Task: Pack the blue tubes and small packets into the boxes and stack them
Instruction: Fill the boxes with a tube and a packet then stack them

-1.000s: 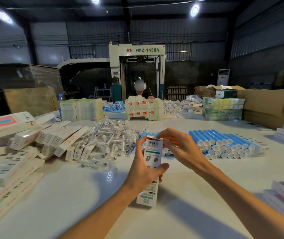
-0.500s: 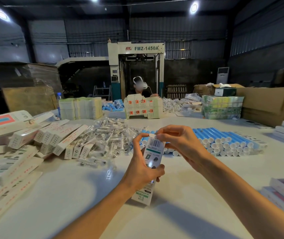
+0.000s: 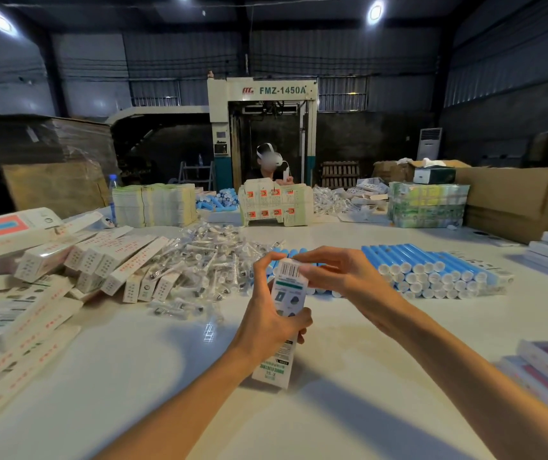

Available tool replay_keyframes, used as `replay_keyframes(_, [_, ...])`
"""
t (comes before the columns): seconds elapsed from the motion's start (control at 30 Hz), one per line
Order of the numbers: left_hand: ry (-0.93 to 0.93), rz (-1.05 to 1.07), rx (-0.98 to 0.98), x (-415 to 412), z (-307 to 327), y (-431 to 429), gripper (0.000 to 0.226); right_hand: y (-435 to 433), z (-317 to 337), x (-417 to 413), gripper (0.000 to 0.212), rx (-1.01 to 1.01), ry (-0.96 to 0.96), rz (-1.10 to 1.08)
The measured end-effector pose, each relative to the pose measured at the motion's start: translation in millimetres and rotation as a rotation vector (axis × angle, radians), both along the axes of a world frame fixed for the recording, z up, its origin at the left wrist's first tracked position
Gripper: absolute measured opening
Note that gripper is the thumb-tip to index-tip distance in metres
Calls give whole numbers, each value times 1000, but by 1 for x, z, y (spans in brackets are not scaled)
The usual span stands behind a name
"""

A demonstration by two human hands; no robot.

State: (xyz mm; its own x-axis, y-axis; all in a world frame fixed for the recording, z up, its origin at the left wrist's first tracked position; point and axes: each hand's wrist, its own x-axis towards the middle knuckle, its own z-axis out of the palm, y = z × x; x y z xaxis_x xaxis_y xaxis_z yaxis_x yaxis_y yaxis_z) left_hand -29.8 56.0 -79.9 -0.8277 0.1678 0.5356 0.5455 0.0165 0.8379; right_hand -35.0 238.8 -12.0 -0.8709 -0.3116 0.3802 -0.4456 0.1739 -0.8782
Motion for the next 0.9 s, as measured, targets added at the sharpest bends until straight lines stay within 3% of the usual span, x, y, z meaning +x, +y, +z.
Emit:
replay_keyframes(0.4, [20, 35, -22, -3, -2, 2, 92, -14, -25, 2, 17, -170, 177, -114])
replay_keyframes(0.67, [92, 217, -26, 1, -4, 0, 74, -31, -50, 8, 41, -279, -54, 57])
replay_keyframes(0.8, [88, 249, 26, 6, -3, -1, 64, -39, -49, 25, 38, -194, -241, 177])
replay_keyframes(0.9, [66, 297, 74, 6, -4, 0, 61, -47, -56, 40, 44, -188, -267, 247])
